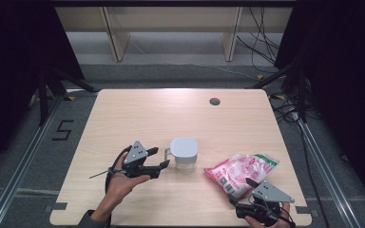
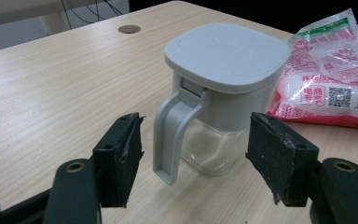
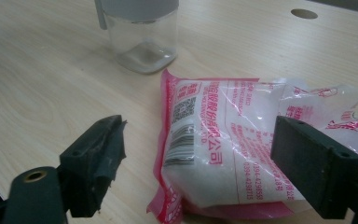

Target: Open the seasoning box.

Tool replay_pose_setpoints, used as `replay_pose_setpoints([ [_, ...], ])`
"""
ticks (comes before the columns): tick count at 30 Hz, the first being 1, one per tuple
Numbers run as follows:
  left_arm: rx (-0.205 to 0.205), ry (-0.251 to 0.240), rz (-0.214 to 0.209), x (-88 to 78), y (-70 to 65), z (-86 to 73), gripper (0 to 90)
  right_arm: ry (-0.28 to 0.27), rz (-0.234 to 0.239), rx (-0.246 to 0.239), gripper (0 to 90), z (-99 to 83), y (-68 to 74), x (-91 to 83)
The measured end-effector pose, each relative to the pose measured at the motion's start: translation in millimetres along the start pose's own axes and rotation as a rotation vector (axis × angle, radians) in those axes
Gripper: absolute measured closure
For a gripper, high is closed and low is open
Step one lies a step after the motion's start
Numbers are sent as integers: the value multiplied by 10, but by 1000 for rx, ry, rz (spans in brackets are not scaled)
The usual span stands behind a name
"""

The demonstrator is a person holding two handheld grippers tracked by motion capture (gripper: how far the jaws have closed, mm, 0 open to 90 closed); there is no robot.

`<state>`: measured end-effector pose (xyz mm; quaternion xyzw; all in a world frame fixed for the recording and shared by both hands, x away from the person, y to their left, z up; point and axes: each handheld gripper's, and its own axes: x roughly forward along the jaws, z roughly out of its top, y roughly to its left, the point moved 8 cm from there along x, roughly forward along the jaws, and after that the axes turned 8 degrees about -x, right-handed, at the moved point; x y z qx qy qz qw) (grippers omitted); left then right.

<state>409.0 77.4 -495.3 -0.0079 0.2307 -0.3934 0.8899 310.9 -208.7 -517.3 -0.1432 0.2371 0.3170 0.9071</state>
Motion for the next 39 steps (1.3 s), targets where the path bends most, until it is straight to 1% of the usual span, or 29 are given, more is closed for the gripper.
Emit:
replay_pose_setpoints([
  [3,9,-13,6,-21,2,23,396,-15,-3,12,154,20,-1,-2],
  [4,9,-22,-4,-27,4,43,399,-31,-5,15,156,38,8,-6],
  [5,13,-23,-2,-41,11,58,418,-28,-15,6,159,37,7,-15],
  [7,20,-32,-9,-50,17,81,491,-26,-17,0,166,34,8,-21],
  [8,16,-48,-16,-58,16,113,547,-32,-17,-21,171,45,12,-11],
  [9,25,-61,-25,-73,16,154,582,-26,-19,-15,172,45,16,-14],
  [11,21,-70,-30,-73,11,177,649,-24,-19,-11,174,44,20,-12],
  [12,28,-75,-41,-72,-2,203,649,-19,-18,0,178,40,31,-14],
  [13,37,-85,-50,-61,-8,230,687,-32,-6,-21,180,49,25,-3],
  [14,34,-87,-49,-51,-17,247,718,-34,-7,-12,181,51,24,-5],
  [15,36,-89,-51,-38,-25,262,760,-37,-11,-18,181,55,18,-6],
  [16,50,-93,-64,-10,-35,291,811,-29,-20,-16,181,51,21,-14],
  [17,43,-96,-58,3,-46,311,811,-29,-20,-16,181,51,21,-14],
  [19,59,-98,-62,45,-63,349,840,-27,-15,-14,182,46,21,-13],
  [20,56,-101,-68,82,-75,377,862,-36,-10,11,183,57,36,-5],
  [24,56,-90,-66,131,-55,385,889,-41,-5,-13,185,64,28,3],
  [25,57,-86,-68,145,-46,385,889,-41,-5,-13,185,64,28,3],
  [26,26,-92,-73,173,-38,385,889,-40,-4,-19,187,63,26,4],
  [27,21,-84,-76,205,-29,375,890,-38,3,-28,187,66,32,12],
  [28,24,-78,-69,217,-20,370,890,-31,6,-11,187,61,46,8],
  [30,24,-75,-68,245,-2,368,890,-30,2,-22,188,60,42,7],
  [31,31,-71,-63,251,7,365,890,-33,2,-14,188,67,46,10],
  [32,38,-77,-57,260,18,373,890,-34,-11,-25,188,69,34,7],
  [33,38,-77,-57,260,18,373,890,-34,-11,-25,188,69,34,7],
  [34,33,-72,-46,256,20,371,890,-30,-5,-11,190,67,50,10],
  [35,41,-71,-46,256,21,374,890,-34,1,-32,191,68,53,24],
  [36,32,-74,-48,260,16,371,890,-27,-5,-33,191,63,52,22],
  [38,30,-81,-56,267,13,373,890,-23,-4,-22,191,64,62,25],
  [39,33,-80,-55,266,13,373,890,-35,-2,-22,191,81,58,38],
])
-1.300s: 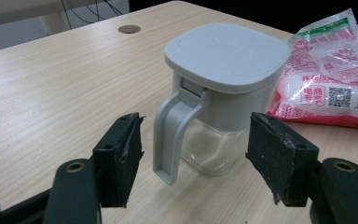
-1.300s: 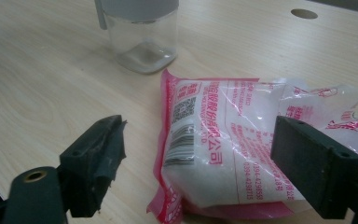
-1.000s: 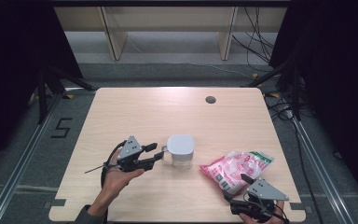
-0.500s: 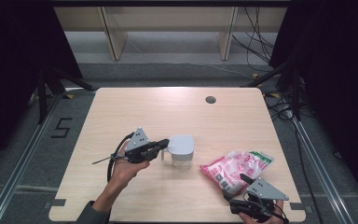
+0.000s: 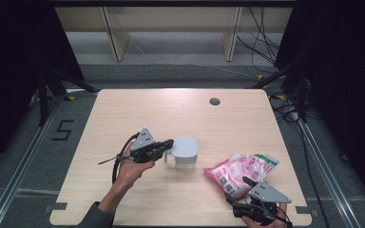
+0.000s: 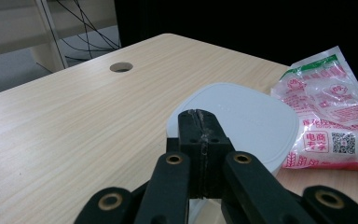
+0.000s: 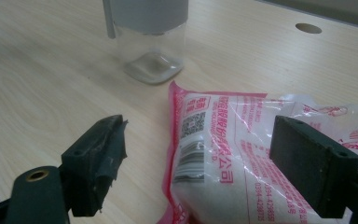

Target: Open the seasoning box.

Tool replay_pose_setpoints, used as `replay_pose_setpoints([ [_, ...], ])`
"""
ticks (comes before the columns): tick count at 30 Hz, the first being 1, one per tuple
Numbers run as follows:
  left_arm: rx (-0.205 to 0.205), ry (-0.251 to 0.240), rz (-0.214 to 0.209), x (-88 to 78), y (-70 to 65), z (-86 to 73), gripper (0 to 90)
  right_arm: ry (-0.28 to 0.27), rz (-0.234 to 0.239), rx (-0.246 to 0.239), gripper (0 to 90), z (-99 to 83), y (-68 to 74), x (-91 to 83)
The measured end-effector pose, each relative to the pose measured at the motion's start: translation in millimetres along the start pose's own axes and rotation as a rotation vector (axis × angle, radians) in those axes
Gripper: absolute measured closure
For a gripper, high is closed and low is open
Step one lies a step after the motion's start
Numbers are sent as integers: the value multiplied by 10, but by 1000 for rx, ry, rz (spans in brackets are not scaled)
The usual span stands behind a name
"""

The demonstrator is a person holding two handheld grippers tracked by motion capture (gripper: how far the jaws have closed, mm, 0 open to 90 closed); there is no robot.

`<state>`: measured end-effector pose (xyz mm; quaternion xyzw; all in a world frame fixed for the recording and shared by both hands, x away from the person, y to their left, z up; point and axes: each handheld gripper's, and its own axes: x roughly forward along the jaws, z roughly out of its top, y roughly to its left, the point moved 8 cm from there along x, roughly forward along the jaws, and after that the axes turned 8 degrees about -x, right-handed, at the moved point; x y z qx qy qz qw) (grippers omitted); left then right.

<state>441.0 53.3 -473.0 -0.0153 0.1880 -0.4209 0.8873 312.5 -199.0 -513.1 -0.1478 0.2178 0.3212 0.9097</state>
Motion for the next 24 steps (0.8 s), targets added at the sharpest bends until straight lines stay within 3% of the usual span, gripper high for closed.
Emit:
replay_pose_setpoints([
  [5,-10,-4,-2,-12,23,-3,890,-3,-4,-47,200,62,28,97],
  [9,-20,-9,-2,-16,30,-9,889,0,-3,-45,237,107,55,157],
  [10,-23,-11,-2,-18,30,-11,889,-14,18,-90,267,140,44,194],
  [12,-12,-9,-3,-24,33,-12,889,-35,28,-80,286,198,45,257],
  [16,2,-1,-1,-33,37,-20,888,-30,39,-115,353,275,30,388],
  [19,-25,-9,-3,-30,29,-19,889,-23,69,-136,370,315,49,507],
  [22,-30,-14,-5,-32,29,-21,887,-12,98,-173,432,370,89,680],
  [24,-20,-15,-6,-35,32,-19,887,-10,102,-166,453,382,105,704],
])
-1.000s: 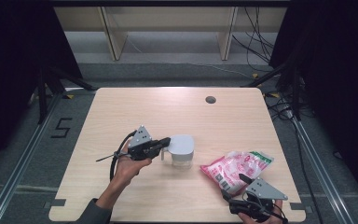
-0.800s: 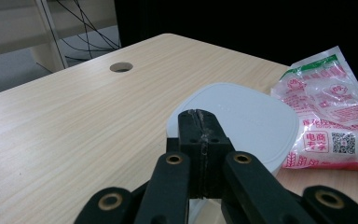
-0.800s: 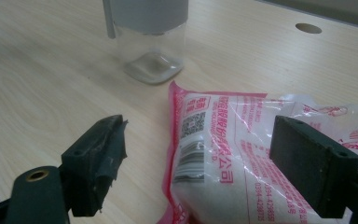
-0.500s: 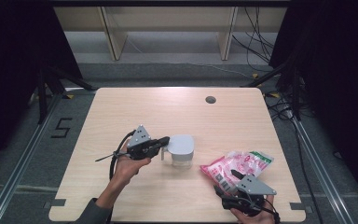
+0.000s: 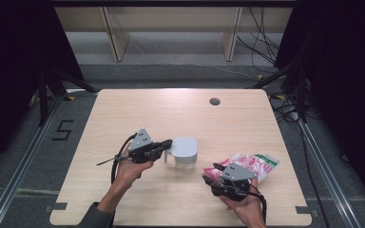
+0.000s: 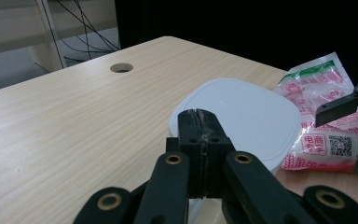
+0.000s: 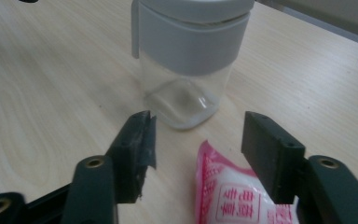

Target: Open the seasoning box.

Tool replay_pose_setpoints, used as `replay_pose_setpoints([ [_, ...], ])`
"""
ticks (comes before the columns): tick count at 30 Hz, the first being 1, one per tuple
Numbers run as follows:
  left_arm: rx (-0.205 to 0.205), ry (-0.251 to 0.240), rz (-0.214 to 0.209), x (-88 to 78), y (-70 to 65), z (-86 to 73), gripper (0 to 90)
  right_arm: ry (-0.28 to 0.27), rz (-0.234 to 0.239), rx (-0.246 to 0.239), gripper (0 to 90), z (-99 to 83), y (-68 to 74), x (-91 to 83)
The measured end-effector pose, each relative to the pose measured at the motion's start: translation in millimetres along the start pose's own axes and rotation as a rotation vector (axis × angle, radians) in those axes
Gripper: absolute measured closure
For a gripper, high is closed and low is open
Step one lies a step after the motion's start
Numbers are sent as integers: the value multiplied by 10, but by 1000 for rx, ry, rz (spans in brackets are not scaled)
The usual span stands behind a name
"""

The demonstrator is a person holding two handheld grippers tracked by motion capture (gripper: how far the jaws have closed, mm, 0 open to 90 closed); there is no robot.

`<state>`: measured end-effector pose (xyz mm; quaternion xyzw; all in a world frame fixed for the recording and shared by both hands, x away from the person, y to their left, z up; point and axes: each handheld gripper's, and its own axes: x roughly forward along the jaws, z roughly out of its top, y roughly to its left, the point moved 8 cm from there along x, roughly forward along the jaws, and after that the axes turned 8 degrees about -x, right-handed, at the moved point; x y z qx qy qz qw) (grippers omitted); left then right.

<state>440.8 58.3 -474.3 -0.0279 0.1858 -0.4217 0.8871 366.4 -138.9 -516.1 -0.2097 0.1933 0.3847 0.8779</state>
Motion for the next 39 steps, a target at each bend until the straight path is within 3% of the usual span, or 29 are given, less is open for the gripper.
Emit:
replay_pose_setpoints([
  [3,-14,-4,-4,2,-3,-4,886,-14,-30,-32,541,80,-45,61],
  [6,1,3,3,-9,-1,-7,885,-45,-37,3,609,156,-101,87],
  [12,-1,2,3,-9,0,-7,885,-48,-16,3,753,216,-179,137],
  [16,-1,1,3,-9,5,-7,884,-53,8,42,827,287,-182,156],
  [19,-14,-3,-6,-4,4,-7,885,-69,14,25,894,347,-208,204],
  [20,-14,-3,-6,-4,4,-7,885,-69,14,25,894,347,-208,204],
  [21,-9,-2,-1,-7,12,-9,884,-73,49,42,900,372,-195,217],
  [25,0,0,0,-9,20,-8,885,-59,41,31,900,389,-188,248],
  [26,-1,-2,0,-7,22,-7,885,-52,42,47,900,390,-187,257],
  [32,1,0,1,-10,25,-9,884,-52,52,17,900,463,-174,294],
  [33,3,1,3,-11,26,-10,884,-45,54,32,900,469,-167,290],
  [34,4,2,3,-12,28,-11,884,-61,55,6,900,493,-175,303],
  [35,-2,1,2,-10,28,-11,884,-51,58,37,900,497,-155,299],
  [39,-5,0,1,-12,28,-11,868,-69,44,11,900,545,-169,301],
])
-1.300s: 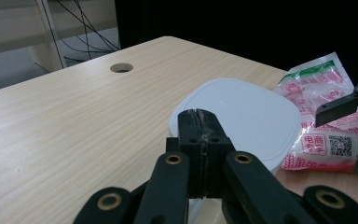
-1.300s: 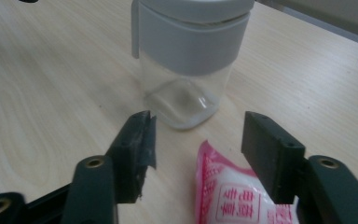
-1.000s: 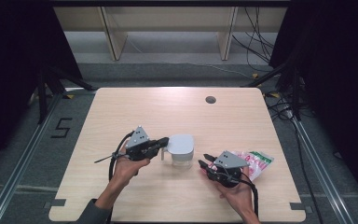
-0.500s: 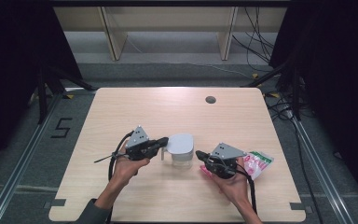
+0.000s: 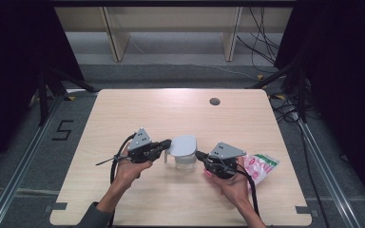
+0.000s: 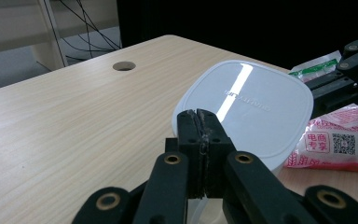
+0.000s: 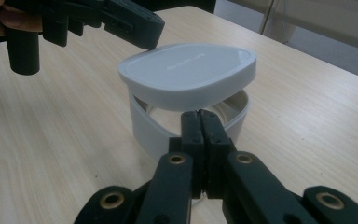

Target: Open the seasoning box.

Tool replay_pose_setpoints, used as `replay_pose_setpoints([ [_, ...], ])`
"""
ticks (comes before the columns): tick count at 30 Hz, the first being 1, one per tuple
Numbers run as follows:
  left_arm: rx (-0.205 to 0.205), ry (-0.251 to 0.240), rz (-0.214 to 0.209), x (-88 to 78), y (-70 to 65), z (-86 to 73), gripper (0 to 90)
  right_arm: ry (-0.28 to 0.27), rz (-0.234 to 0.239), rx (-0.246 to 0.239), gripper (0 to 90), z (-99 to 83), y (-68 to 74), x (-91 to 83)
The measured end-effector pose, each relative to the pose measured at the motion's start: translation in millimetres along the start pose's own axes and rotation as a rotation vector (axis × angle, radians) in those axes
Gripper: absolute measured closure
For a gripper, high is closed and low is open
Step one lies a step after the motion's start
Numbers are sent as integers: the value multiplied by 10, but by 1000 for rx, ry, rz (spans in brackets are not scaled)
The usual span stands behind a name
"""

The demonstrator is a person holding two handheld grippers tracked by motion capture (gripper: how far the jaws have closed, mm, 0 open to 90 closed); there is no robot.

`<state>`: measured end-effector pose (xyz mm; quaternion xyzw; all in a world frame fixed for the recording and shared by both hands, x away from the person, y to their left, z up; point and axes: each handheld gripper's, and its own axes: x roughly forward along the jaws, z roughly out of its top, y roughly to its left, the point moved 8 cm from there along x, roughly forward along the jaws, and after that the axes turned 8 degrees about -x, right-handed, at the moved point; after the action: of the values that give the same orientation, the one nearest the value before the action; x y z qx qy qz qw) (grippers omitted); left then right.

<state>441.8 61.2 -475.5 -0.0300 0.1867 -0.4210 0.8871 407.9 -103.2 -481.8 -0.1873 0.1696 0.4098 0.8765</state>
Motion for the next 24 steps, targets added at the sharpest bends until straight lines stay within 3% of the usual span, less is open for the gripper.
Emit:
replay_pose_setpoints([
  [7,-25,-24,1,-75,-3,63,784,-5,-4,-15,900,52,15,13],
  [10,6,-20,-9,-154,-21,99,703,-11,1,-18,900,87,38,32],
  [13,19,-16,12,-237,-37,107,585,-24,4,-30,900,132,47,72],
  [16,26,2,16,-295,-55,72,482,-18,2,-18,900,160,87,102],
  [19,-8,28,3,-341,-95,-7,404,-20,7,-28,900,201,94,118],
  [20,-3,47,27,-372,-91,-47,386,-30,7,-44,900,221,96,132],
  [24,2,55,47,-386,-74,-113,353,-42,13,-56,900,287,120,155],
])
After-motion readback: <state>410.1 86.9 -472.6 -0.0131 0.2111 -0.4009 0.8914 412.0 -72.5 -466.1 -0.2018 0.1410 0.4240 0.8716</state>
